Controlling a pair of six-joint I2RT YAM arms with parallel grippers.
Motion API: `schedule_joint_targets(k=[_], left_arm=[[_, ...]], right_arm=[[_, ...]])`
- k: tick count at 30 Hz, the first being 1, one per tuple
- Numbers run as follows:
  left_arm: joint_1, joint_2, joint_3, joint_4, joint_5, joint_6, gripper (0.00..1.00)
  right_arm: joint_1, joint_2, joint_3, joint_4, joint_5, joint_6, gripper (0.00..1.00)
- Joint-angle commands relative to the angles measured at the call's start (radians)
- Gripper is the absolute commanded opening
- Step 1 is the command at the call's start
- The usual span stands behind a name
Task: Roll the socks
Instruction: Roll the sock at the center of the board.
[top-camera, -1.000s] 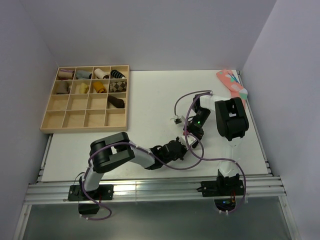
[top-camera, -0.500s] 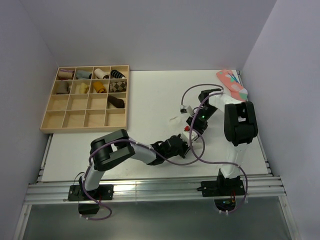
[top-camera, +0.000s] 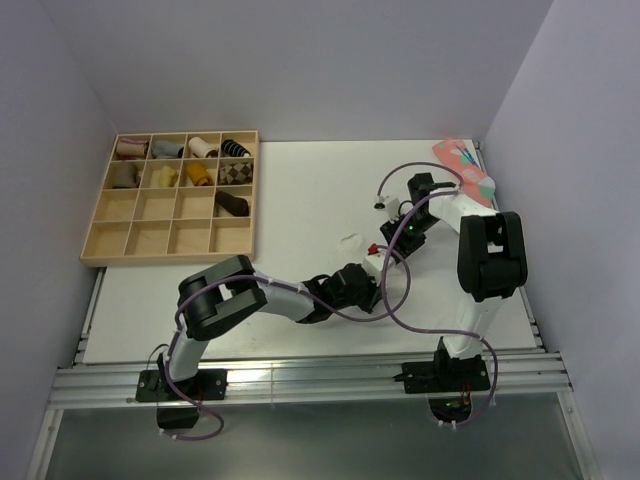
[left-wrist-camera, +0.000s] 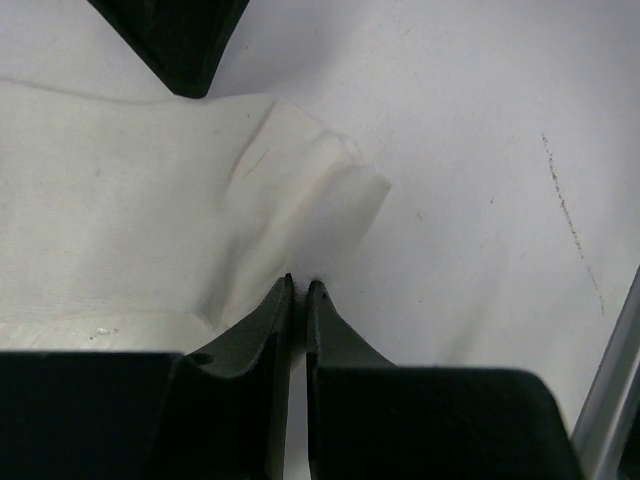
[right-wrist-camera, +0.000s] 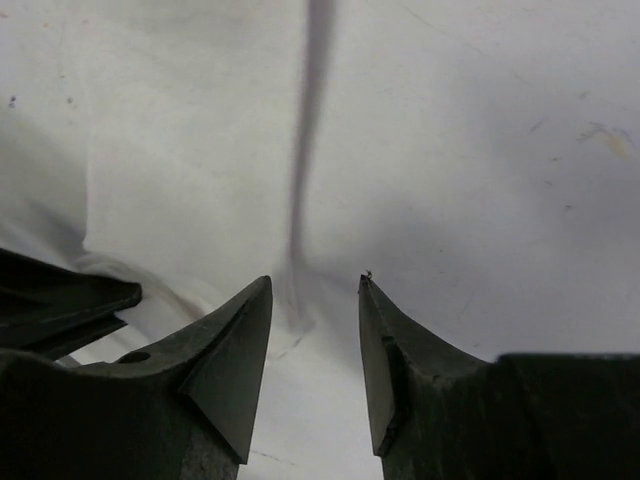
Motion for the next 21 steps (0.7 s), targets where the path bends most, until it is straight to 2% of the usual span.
schedule_joint_targets(k=[1,7,12,15,21], left_arm=[[0.000,-0.013,-0.009,-0.155,0.031,-0.034,0.00],[-0.001,0.005,0.014,-0.180,0.036,-0.035,0.00],[0.000,0.022,0.049,-0.207,0.048,-0.037,0.00],[0.002,0.033,0.080,-0.249,0.050,-0.038,0.00],[0.009,0.045,0.110,-0.298,0.085,-0.064,0.00]], right_arm=[[-0.008,-0.047,-0.014,0.067,0.051,0.042,0.49],[-0.008,-0.005,0.018,-0.011,-0.015,-0.007,0.56],[-0.004,0.044,0.026,-0.039,-0.032,-0.039,0.57],[0.001,0.065,0.026,-0.043,-0.029,-0.040,0.54],[0.029,0.102,0.046,-0.036,-0.020,-0.034,0.39]])
